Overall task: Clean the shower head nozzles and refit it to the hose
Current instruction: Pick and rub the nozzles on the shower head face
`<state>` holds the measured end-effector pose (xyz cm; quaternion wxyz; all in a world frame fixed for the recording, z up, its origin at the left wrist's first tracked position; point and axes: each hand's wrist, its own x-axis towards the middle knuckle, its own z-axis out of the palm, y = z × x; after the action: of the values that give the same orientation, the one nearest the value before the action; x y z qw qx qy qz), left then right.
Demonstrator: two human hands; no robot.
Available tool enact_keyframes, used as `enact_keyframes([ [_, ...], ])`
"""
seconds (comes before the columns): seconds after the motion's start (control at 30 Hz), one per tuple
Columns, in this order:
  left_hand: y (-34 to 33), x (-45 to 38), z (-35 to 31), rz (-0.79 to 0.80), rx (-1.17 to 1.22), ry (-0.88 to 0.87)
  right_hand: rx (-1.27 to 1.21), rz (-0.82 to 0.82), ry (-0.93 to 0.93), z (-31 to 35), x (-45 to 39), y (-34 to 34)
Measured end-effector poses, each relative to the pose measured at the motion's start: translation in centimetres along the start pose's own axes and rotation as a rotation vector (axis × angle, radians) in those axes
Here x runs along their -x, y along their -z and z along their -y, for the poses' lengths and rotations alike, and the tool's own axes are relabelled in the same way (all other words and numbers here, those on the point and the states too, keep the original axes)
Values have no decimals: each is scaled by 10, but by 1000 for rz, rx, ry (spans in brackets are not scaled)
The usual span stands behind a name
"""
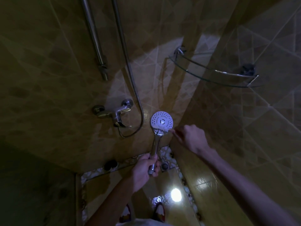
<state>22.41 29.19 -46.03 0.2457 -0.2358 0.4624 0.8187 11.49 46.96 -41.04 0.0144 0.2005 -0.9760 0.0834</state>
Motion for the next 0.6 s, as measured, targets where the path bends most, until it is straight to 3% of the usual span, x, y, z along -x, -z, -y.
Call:
enact_keyframes([
  [0.27,5,1,2,28,15,-9,-117,-111,-235,-19,-17,11],
  [0.5,6,5,-5,36,34,-9,-76,8,-65,-3,10,-23],
  [0.6,9,4,-3,47,47,-3,-127,-20,-147,-12,-1,-24],
])
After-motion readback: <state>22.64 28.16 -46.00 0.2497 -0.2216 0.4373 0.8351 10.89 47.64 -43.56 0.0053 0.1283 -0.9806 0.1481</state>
